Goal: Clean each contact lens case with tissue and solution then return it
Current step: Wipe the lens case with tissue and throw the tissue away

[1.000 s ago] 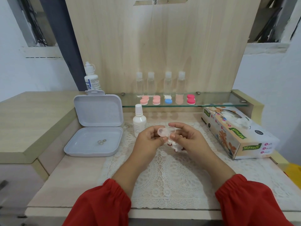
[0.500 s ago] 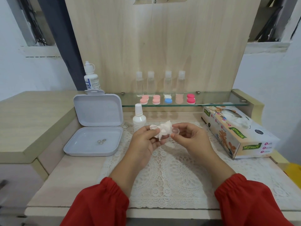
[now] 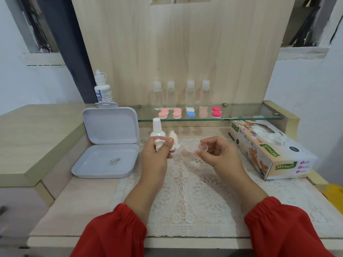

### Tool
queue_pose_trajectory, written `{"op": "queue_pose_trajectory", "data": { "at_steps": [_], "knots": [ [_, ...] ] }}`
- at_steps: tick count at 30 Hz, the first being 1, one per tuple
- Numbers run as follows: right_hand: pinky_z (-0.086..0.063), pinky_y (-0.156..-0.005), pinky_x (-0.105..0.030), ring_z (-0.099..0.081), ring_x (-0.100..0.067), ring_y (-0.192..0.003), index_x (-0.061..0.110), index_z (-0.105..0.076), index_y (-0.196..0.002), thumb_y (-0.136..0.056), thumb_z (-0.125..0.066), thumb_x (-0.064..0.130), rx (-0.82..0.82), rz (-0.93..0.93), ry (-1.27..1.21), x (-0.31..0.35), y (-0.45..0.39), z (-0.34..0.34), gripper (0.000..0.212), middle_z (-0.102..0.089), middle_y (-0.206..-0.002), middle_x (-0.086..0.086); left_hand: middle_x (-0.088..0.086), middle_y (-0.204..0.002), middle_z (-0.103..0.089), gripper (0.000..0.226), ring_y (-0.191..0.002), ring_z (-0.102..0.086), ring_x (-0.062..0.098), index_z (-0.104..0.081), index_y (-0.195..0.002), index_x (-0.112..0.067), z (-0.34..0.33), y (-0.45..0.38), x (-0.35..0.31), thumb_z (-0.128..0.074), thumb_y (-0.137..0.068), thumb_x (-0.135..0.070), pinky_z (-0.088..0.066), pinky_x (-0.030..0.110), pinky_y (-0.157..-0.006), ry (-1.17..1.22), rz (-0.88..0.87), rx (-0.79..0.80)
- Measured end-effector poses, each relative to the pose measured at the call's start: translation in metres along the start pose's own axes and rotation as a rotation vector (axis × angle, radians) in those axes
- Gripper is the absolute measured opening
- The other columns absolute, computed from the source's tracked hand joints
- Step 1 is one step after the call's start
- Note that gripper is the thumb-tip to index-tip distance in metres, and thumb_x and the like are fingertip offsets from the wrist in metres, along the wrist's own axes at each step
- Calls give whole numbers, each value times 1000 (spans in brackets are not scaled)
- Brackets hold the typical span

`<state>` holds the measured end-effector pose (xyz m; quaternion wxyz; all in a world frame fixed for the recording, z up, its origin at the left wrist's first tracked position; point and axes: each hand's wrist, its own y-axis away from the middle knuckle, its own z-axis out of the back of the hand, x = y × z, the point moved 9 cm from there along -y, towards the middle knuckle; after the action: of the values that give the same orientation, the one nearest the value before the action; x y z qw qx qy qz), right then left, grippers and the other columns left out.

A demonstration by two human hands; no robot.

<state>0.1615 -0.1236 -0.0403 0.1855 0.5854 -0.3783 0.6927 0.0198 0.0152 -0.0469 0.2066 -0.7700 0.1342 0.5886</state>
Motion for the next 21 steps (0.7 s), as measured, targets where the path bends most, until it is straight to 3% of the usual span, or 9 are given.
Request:
{"op": "queue_pose_trajectory", "data": {
  "at_steps": [2, 4, 6, 12, 16, 19, 21],
  "knots": [
    [-55, -71, -27, -61, -10, -72, 16, -69, -90, -78, -74, -3, 8, 4, 13, 0, 0, -1, 23, -66, -81, 1, 0, -91, -67, 11, -77, -61, 12, -62, -90, -20, -5, 6, -17, -68, -87, -11, -52, 22, -67, -99, -185, 46],
    [-57, -73, -30, -62, -12, -74, 16, -69, -90, -77, -75, -1, 14, 6, 21, 0, 1, -2, 22, -67, -81, 0, -15, -95, -65, 20, -84, -60, 1, -66, -100, -22, -19, 16, -25, -67, -87, -8, -49, 15, -74, -251, -317, 152],
    [-56, -73, -31, -62, -12, -74, 16, -70, -90, -77, -76, -1, 14, 9, 19, -1, 2, -2, 22, -67, -80, 1, -15, -99, -60, 22, -87, -57, -4, -69, -108, -16, -31, 23, -25, -65, -88, -7, -44, 8, -74, -446, -433, 229],
    [-59, -76, -37, -65, -16, -76, 23, -70, -86, -74, -80, 5, 12, 4, 122, -6, 3, -1, 24, -69, -83, -8, -13, -95, -45, 23, -92, -49, -2, -69, -108, -9, -42, 24, -17, -66, -89, -20, -38, 7, -76, -707, -540, 292],
    [-59, -76, -35, -66, -24, -80, 23, -70, -88, -74, -80, 7, -2, 19, 153, -5, 4, 1, 24, -69, -84, -9, -12, -93, -44, 19, -86, -48, -4, -68, -107, -10, -45, 21, -7, -60, -93, -22, -35, 3, -73, -724, -410, 335],
    [-56, -70, -24, -64, -13, -73, 23, -70, -89, -75, -80, 4, 25, 25, 161, -2, 6, -2, 25, -69, -81, -5, -9, -89, -44, 9, -81, -48, 0, -66, -92, -14, -45, 16, -1, -57, -95, -16, -35, 1, -67, -642, -246, 366],
    [-55, -68, -23, -63, -10, -71, 21, -70, -89, -75, -79, 2, 48, 18, 140, -3, 6, -6, 25, -69, -81, -7, -9, -80, -47, 18, -71, -47, 4, -63, -80, -17, -38, 12, 6, -55, -95, -12, -37, 9, -62, -494, -58, 360]
  ]
}}
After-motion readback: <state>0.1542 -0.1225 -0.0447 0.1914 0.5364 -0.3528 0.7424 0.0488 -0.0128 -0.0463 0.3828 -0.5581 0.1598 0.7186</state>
